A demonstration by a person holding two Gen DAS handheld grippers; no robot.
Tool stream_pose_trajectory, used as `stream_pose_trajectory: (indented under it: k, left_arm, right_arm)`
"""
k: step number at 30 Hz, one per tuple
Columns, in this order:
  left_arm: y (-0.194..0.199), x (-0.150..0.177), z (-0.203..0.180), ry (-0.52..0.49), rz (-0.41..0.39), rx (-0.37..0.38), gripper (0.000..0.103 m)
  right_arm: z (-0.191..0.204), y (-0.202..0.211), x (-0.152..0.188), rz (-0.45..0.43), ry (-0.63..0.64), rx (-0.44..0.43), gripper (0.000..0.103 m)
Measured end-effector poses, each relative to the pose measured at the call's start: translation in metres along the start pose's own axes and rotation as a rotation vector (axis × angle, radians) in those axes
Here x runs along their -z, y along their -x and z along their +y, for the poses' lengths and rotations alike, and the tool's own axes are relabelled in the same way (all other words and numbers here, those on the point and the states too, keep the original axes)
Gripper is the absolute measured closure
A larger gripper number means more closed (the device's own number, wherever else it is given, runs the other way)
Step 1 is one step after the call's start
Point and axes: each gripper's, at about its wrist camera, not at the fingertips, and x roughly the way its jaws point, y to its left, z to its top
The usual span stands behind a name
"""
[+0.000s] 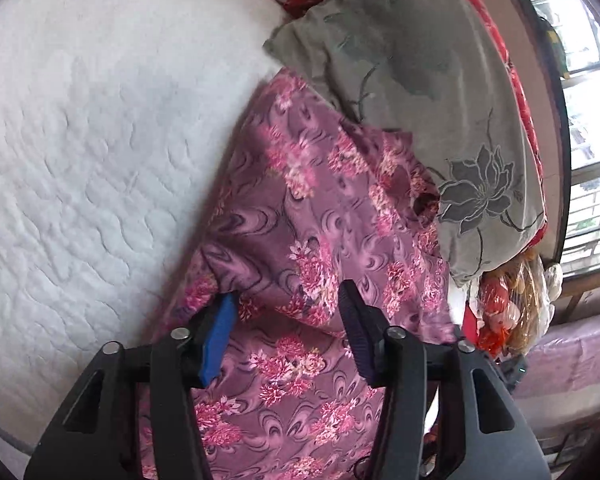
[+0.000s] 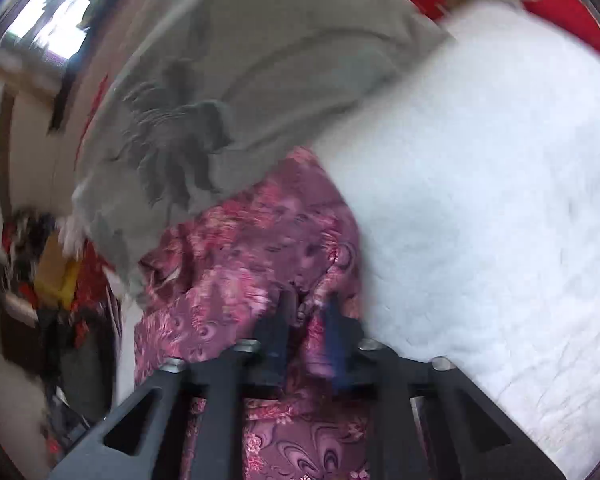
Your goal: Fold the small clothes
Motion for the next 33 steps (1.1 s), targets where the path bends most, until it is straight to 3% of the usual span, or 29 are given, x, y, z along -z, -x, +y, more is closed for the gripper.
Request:
stream_pose_trajectory:
  k: [3,5,6,8,10,12,14,16,18,21,22,23,26,28,29,31,33]
  left_arm:
    - [-0.010,-0.001,0.005,-0.029,0.022,-0.095,0.070]
    - [-0.024,0.001,0.014,-0.028,0.076,-0.167,0.075]
    - [-0.024,0.003,0.017,-0.028,0.079,-0.161,0.077]
    - [-0.014,0.007,0.016,-0.046,0.076,-0.140,0.077]
    - [-0.001,0.013,0.013,-0.058,0.075,-0.104,0.077]
    - [0.009,0.017,0.003,-0.086,0.065,-0.064,0.076]
    - [0.013,0.017,-0.013,-0.138,0.048,-0.057,0.073]
    - [0.008,0.014,-0.025,-0.167,0.034,-0.084,0.067]
    - [-0.001,0.009,-0.029,-0.162,0.043,-0.095,0.067]
    - [-0.019,0.000,-0.027,-0.131,0.074,-0.134,0.067]
    - [-0.023,-0.001,-0.027,-0.119,0.081,-0.137,0.067]
    - [-0.024,-0.001,-0.023,-0.107,0.087,-0.132,0.067]
    - [-0.032,0.000,-0.008,-0.086,0.105,-0.141,0.067]
    - [-0.037,0.001,-0.002,-0.083,0.110,-0.129,0.068]
    - [-0.036,0.001,-0.001,-0.085,0.111,-0.125,0.068]
    - [-0.028,0.002,-0.003,-0.090,0.130,-0.124,0.068]
    - [-0.014,0.008,-0.005,-0.103,0.134,-0.089,0.068]
  right_arm:
    - [0.003,0.022,0.001,-0.099,0.054,-0.031,0.089]
    - [-0.010,0.013,0.003,-0.062,0.079,0.083,0.095]
    - [-0.018,0.003,0.003,-0.015,0.079,0.179,0.095]
    - [-0.039,0.006,0.003,0.030,0.019,0.228,0.090]
    - [-0.049,0.030,0.003,-0.046,-0.064,0.138,0.090]
    - [-0.048,0.053,0.003,-0.104,-0.103,-0.017,0.086]
    - [-0.039,0.053,0.003,-0.069,-0.100,-0.109,0.063]
    - [-0.029,0.042,0.007,-0.017,-0.097,-0.120,0.053]
    - [-0.020,0.025,0.014,0.031,-0.095,-0.026,0.053]
    - [-0.021,0.003,0.015,0.061,-0.116,0.045,0.053]
    - [-0.020,-0.001,0.014,0.067,-0.126,0.041,0.062]
    - [-0.018,0.001,0.015,0.060,-0.118,0.025,0.100]
    - [-0.001,0.017,0.008,-0.027,-0.033,-0.038,0.097]
    - [0.005,0.026,0.007,-0.071,0.045,-0.009,0.097]
    - [0.005,0.020,0.008,-0.041,0.066,0.034,0.097]
    - [-0.009,-0.008,0.012,0.105,0.077,0.148,0.098]
    - [-0.015,0.005,0.013,0.075,0.032,0.114,0.089]
